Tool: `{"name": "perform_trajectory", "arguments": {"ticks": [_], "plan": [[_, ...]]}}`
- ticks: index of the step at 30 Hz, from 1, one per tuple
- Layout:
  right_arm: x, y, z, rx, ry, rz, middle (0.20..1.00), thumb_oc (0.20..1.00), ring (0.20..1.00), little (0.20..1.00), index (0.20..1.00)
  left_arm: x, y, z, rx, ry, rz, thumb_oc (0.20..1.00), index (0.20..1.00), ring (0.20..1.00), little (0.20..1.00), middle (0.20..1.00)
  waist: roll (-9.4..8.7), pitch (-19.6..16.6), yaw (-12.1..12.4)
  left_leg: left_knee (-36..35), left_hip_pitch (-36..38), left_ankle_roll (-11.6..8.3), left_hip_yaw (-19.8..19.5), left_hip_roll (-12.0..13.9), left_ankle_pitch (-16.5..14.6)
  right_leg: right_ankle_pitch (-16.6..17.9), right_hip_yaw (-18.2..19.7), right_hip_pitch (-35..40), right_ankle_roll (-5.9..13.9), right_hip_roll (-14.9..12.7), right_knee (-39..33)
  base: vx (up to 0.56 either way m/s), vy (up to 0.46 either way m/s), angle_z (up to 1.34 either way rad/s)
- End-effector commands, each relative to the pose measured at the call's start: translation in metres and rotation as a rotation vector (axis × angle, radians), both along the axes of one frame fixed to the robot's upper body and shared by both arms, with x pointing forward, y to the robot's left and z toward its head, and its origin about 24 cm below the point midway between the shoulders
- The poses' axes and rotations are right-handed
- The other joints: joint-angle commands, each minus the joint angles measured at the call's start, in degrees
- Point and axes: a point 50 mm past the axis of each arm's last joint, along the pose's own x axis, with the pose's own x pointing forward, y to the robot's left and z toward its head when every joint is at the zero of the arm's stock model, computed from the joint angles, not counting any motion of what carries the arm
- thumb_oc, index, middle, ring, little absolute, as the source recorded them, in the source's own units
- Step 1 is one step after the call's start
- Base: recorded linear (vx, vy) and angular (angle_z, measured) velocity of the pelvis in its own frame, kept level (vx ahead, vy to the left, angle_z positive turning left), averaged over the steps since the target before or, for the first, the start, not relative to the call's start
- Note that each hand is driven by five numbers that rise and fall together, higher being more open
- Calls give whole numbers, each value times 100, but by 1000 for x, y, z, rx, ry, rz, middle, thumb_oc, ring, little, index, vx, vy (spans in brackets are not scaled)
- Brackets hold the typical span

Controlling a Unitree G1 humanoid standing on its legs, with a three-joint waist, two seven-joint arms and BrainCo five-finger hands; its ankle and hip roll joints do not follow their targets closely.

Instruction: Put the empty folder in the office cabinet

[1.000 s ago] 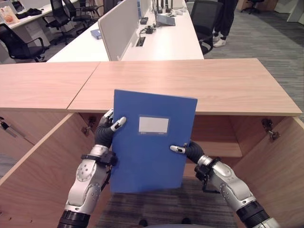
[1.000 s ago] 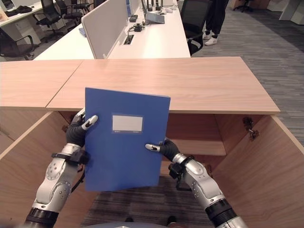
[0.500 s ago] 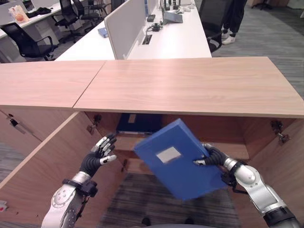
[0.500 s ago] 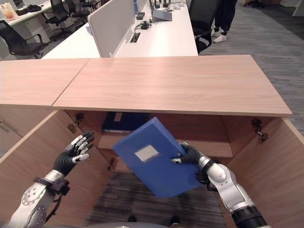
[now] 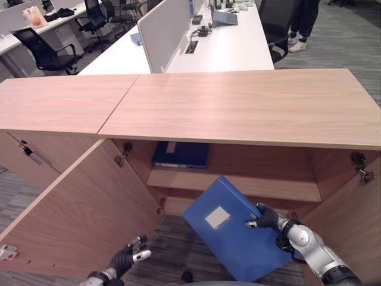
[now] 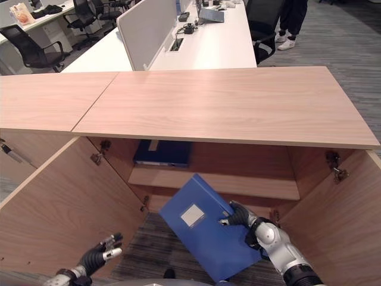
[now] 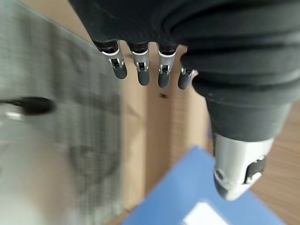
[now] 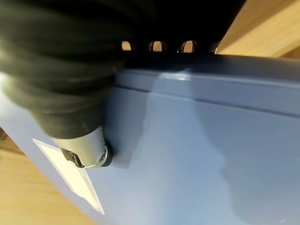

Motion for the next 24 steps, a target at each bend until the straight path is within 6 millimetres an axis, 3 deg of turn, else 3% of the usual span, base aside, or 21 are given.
{"name": "perform_trajectory", "arguments": {"ticks": [1, 6, 10, 12, 24], "plan": [[20, 23, 0, 151, -31, -87, 200, 200, 200, 200, 200, 31, 3, 0, 138, -57, -37, 1000, 1000, 1000, 1000, 1000, -364, 75, 33, 73, 120, -140, 153, 102, -418, -566, 47, 395, 649, -679, 132, 14, -4, 4], [25, 20, -13, 277, 10, -293, 200, 200, 200, 200, 200, 15, 1, -23, 236, 70, -42, 1000, 1000, 1000, 1000, 1000, -344, 67, 81, 73, 90, -137, 107, 84, -402, -576, -14, 394, 645, -691, 134, 21, -6, 9], [38, 13, -16, 524, -6, -614, 200, 200, 200, 200, 200, 1, 2, -36, 304, 165, -53, 1000, 1000, 1000, 1000, 1000, -315, 40, 164, 73, 61, -145, 91, 65, -389, -594, -53, 403, 644, -704, 131, 22, -9, 5], [54, 5, -9, 807, -58, -904, 200, 200, 200, 200, 200, -6, 1, -42, 332, 220, -60, 1000, 1000, 1000, 1000, 1000, -288, 8, 249, 73, 58, -158, 98, 47, -393, -613, -63, 418, 645, -700, 121, 36, -14, 1], [87, -19, 20, 1356, -246, -1427, 200, 200, 200, 200, 200, -17, -6, -50, 371, 287, -72, 1000, 1000, 1000, 1000, 1000, -186, -30, 416, 73, 30, -199, 31, 8, -413, -658, -148, 482, 659, -713, 92, 3, -1, 1]]}}
